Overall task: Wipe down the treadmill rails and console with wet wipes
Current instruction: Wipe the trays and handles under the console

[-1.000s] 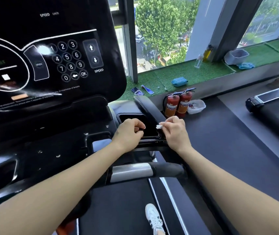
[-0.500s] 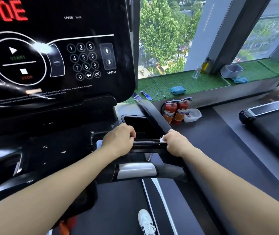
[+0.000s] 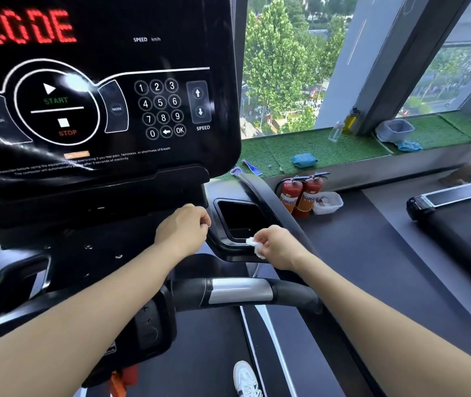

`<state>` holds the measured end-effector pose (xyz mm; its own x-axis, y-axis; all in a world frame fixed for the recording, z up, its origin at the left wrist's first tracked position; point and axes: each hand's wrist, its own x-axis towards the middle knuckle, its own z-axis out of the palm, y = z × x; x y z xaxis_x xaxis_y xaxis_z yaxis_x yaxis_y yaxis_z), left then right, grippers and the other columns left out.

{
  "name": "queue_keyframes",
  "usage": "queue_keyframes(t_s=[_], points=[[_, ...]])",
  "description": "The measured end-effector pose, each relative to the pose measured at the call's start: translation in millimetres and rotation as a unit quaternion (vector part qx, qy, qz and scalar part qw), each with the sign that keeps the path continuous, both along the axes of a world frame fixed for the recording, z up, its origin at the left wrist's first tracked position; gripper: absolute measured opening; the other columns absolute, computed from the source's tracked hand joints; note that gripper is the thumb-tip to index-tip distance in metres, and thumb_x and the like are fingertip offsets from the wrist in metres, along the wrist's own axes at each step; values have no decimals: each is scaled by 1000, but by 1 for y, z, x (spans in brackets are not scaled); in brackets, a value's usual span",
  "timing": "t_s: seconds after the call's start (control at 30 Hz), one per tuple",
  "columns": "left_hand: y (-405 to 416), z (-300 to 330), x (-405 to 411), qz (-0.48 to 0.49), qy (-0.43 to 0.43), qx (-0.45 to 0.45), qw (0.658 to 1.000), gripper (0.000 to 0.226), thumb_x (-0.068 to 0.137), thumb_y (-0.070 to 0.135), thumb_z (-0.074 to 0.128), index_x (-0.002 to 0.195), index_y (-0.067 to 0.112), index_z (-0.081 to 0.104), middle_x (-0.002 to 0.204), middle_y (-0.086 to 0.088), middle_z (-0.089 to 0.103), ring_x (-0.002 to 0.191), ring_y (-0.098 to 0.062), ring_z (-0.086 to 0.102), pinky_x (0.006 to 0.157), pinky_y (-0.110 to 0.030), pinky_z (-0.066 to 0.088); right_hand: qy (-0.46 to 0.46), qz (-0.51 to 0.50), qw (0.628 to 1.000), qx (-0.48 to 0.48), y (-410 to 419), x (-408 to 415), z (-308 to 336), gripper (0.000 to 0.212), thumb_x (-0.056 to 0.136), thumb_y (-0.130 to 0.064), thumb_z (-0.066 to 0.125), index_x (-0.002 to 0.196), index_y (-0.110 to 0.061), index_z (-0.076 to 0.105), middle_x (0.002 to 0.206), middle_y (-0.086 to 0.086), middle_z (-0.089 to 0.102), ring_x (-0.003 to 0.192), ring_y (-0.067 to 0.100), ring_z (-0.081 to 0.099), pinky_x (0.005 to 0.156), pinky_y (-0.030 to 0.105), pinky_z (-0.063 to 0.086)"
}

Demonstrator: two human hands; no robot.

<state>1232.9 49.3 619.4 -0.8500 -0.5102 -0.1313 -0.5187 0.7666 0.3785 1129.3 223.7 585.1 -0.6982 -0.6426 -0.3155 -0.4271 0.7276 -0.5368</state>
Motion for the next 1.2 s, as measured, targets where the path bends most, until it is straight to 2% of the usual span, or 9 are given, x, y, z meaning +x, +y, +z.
queue_keyframes(t_s=[0.13,0.4,0.63,0.73,0.83,0.97,1.13,1.2], points=[[-5,-2,-2,23,-3,11,1000,19,94,20,47,96,27,65,108,6,57,91,-15,53,71,-30,41,-6,13,1000,-20,-19,11,2,22,91,-11,57,110,-8,68,106,11,67,95,25,64,86,32,52],[-7,-7,-7,32,-14,1,999,18,93,20,48,92,29,64,105,7,56,89,-15,54,67,-29,41,-2,33,999,-35,-44,17,3,20,88,-11,59,107,-8,66,108,12,64,93,25,61,76,27,46],[-9,-6,-5,59,-24,-4,998,19,92,20,48,93,28,65,105,8,57,87,-15,52,67,-30,39,-33,-23,995,-95,-65,11,-8,11,87,-12,58,98,-13,61,97,6,62,86,21,56,80,28,47],[-8,-6,-6,68,-26,-9,997,19,93,21,48,93,28,65,106,8,56,85,-14,50,67,-29,38,-17,-33,994,-106,-75,7,-11,17,90,-13,56,106,-9,60,108,14,65,97,28,59,85,34,49],[-7,-6,-6,75,-28,-15,997,19,93,20,48,94,28,65,105,9,55,84,-13,49,66,-29,37,-2,-37,992,-121,-86,-1,-13,25,91,-12,54,116,-10,59,112,16,61,99,29,57,89,41,49],[-5,-5,-5,72,-26,-21,997,20,93,20,47,96,26,65,104,10,54,84,-13,47,66,-28,35,33,-34,991,-125,-102,-13,-19,28,94,-10,50,119,-11,63,116,18,60,106,32,57,89,33,45],[-4,-6,-6,67,-20,-26,997,20,94,21,45,96,27,65,98,12,47,84,-11,45,65,-26,33,38,-37,991,-121,-120,-27,-26,27,96,-11,48,114,-6,67,117,21,60,107,34,59,94,40,46],[-5,-6,-6,69,-21,-23,997,20,93,20,46,96,27,65,100,12,49,85,-11,46,65,-27,33,40,-50,991,-119,-126,-31,-28,25,96,-12,48,108,-4,68,113,20,60,104,36,59,89,37,47]])
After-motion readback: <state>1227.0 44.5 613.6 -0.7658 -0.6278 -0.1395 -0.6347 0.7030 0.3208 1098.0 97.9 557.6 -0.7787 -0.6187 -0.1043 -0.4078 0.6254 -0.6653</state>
